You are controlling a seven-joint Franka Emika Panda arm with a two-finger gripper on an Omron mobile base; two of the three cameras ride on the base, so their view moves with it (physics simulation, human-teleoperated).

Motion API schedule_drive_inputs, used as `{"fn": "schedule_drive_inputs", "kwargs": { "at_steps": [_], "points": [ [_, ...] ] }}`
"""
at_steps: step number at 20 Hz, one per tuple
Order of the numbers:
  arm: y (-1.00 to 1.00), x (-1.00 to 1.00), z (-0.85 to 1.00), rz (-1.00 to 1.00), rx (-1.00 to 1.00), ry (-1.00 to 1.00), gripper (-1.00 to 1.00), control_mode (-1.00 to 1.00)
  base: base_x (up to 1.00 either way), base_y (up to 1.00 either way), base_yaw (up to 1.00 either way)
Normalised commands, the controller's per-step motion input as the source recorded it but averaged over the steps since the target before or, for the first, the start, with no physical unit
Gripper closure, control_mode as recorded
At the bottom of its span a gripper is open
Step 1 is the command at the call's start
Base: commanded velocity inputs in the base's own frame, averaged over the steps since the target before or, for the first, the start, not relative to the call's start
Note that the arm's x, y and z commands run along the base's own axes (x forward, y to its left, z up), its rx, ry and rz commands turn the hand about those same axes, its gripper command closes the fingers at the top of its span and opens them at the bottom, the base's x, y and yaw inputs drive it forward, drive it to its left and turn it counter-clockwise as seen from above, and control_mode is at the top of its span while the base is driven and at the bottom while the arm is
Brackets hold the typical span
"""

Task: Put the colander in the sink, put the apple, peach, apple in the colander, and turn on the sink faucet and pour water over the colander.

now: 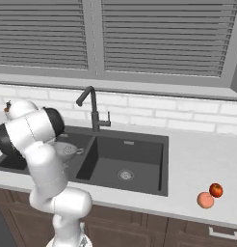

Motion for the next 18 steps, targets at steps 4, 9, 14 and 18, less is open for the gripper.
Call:
{"fn": "schedule_drive_inputs", "kwargs": {
  "at_steps": [4, 9, 14, 18],
  "points": [
    [0.21, 0.20, -0.40, -0.09, 0.00, 0.00, 1.00, -1.00, 0.00, 0.00, 0.00],
    [0.13, 0.25, -0.35, -0.07, 0.00, 0.00, 1.00, -1.00, 0.00, 0.00, 0.00],
    [0.02, 0.30, -0.32, -0.05, 0.00, 0.00, 1.00, -1.00, 0.00, 0.00, 0.00],
    [0.00, 0.19, -0.39, -0.07, 0.00, 0.02, 1.00, -1.00, 0.00, 0.00, 0.00]
  ]
}}
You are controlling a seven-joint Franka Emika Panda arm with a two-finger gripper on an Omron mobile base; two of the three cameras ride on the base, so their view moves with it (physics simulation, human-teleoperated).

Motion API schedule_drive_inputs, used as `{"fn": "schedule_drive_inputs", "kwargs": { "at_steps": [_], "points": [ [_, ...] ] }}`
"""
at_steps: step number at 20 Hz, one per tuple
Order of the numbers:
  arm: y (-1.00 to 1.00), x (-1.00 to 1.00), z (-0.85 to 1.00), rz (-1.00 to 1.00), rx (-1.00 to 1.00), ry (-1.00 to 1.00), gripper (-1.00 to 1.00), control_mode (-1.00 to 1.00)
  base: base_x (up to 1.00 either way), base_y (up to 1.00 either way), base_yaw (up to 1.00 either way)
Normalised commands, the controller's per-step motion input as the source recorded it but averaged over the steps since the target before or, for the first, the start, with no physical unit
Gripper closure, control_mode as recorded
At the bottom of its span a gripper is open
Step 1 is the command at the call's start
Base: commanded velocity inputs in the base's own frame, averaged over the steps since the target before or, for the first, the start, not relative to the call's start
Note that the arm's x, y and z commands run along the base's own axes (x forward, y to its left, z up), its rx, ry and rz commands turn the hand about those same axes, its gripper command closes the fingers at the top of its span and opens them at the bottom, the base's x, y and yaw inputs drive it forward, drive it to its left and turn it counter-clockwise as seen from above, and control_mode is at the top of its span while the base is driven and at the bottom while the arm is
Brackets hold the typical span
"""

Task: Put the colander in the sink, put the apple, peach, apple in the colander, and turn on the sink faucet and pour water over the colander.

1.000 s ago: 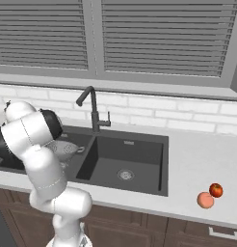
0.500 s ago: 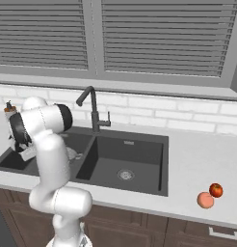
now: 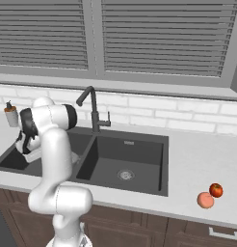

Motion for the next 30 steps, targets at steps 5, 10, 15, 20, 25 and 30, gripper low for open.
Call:
{"fn": "schedule_drive_inputs", "kwargs": {
  "at_steps": [5, 10, 15, 20, 25, 30],
  "points": [
    [0.04, 0.19, -0.40, -0.06, 0.00, 0.01, 1.00, -1.00, 0.00, 0.00, 0.00],
    [0.10, 0.14, -0.36, -0.04, 0.00, 0.01, 1.00, -1.00, 0.00, 0.00, 0.00],
    [0.03, 0.02, -0.11, -0.01, 0.00, 0.00, -1.00, -1.00, 0.00, 0.00, 0.00],
    [-0.03, -0.15, 0.12, -0.01, 0.00, 0.00, -1.00, -1.00, 0.00, 0.00, 0.00],
    [-0.08, -0.36, 0.38, 0.00, 0.00, -0.07, -1.00, -1.00, 0.00, 0.00, 0.00],
    [-0.02, -0.37, 0.59, 0.00, 0.01, -0.04, -1.00, -1.00, 0.00, 0.00, 0.00]
  ]
}}
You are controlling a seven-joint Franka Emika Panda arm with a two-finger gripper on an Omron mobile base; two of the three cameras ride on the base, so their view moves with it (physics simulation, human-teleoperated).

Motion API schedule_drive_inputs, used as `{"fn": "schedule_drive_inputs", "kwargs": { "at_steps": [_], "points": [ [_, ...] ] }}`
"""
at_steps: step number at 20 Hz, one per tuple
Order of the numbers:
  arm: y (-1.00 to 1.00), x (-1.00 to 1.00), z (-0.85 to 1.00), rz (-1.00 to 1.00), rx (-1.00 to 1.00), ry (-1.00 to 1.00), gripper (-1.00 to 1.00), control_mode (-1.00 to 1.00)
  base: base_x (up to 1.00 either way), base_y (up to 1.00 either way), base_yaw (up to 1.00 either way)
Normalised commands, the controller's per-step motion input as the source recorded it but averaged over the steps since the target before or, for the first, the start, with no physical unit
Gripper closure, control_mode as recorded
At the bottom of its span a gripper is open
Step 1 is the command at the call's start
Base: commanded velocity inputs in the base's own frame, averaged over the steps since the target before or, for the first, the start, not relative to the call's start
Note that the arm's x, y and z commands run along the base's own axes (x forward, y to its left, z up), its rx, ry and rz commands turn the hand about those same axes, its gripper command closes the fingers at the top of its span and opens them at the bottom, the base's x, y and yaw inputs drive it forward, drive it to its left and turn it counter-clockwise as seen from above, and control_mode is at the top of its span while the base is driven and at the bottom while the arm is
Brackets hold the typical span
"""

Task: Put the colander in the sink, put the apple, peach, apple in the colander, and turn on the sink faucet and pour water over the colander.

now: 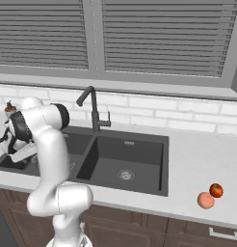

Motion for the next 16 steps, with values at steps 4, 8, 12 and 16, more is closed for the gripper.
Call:
{"fn": "schedule_drive_inputs", "kwargs": {
  "at_steps": [4, 8, 12, 16],
  "points": [
    [0.01, -0.47, 0.81, 0.00, 0.03, 0.00, -1.00, -1.00, 0.00, 0.00, 0.00],
    [0.00, -0.43, 0.76, 0.00, 0.10, -0.02, -1.00, -1.00, 0.00, 0.00, 0.00],
    [0.02, -0.33, 0.75, 0.00, 0.10, 0.00, -1.00, -1.00, 0.00, 0.00, 0.00],
    [0.19, -0.67, 0.40, -0.01, 0.07, -0.20, -1.00, -1.00, 0.00, 0.00, 0.00]
  ]
}}
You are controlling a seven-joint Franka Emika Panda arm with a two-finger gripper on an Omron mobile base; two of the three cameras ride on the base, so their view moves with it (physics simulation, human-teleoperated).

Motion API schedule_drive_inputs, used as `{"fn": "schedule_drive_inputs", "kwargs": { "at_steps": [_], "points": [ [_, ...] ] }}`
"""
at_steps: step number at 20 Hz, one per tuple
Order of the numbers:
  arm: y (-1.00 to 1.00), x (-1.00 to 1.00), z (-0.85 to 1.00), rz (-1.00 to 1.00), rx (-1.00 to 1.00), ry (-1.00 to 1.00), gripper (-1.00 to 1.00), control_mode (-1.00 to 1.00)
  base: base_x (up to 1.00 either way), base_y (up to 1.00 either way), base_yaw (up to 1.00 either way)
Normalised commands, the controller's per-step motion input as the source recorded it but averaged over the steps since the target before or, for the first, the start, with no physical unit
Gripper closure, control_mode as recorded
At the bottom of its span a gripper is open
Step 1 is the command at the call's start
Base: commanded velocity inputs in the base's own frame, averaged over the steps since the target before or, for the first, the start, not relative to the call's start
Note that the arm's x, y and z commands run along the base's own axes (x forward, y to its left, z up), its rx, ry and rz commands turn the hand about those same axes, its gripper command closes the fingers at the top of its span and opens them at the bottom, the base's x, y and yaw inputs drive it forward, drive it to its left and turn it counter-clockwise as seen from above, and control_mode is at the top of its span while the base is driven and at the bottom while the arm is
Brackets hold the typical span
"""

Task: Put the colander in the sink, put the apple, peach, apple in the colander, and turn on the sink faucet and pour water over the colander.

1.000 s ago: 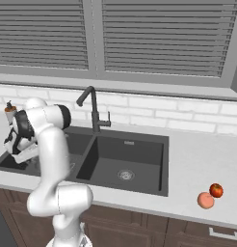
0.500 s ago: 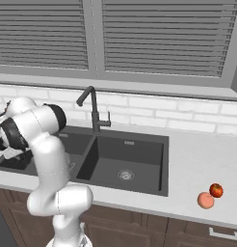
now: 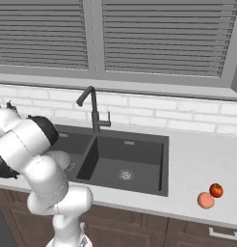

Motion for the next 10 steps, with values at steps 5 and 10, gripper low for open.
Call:
{"fn": "schedule_drive_inputs", "kwargs": {
  "at_steps": [5, 10],
  "points": [
    [0.32, -0.47, 0.34, -0.07, 0.09, -0.22, -1.00, -1.00, 0.00, 0.00, 0.00],
    [0.37, -0.26, 0.47, -0.13, 0.21, -0.03, -1.00, -1.00, 0.00, 0.00, 0.00]
  ]
}}
